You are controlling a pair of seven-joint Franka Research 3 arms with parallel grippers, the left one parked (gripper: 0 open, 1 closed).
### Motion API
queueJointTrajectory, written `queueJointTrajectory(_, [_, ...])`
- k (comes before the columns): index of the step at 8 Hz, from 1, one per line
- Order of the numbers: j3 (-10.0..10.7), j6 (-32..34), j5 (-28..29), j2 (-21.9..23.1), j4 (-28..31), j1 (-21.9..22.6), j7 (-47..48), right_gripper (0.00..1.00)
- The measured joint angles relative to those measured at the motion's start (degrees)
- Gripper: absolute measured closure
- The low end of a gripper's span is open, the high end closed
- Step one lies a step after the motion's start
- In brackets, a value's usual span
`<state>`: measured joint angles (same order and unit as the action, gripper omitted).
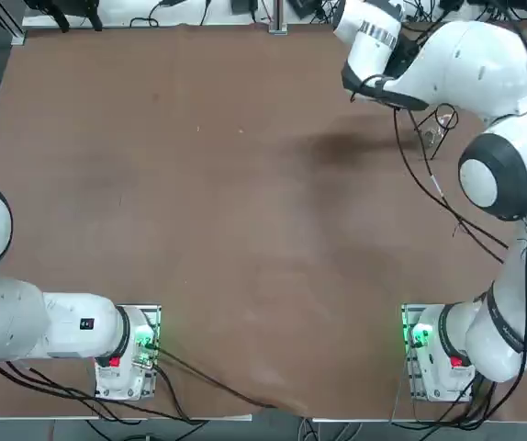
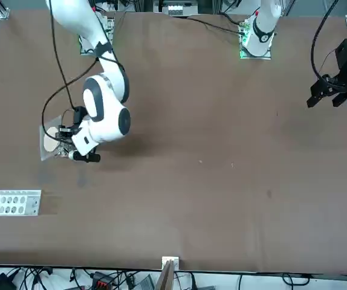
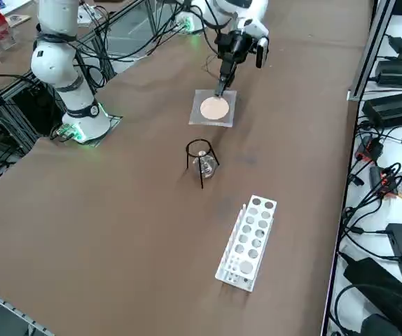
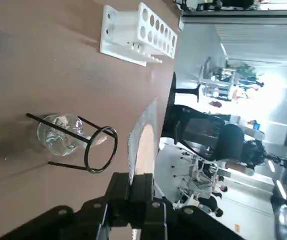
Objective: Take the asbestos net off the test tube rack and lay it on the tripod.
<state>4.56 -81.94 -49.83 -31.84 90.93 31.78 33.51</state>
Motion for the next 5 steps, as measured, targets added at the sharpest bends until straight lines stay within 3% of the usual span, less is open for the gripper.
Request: queueJointTrajectory(5, [0.45, 0.43, -3.13, -5.12, 0.09, 0.06, 7.44, 0.99])
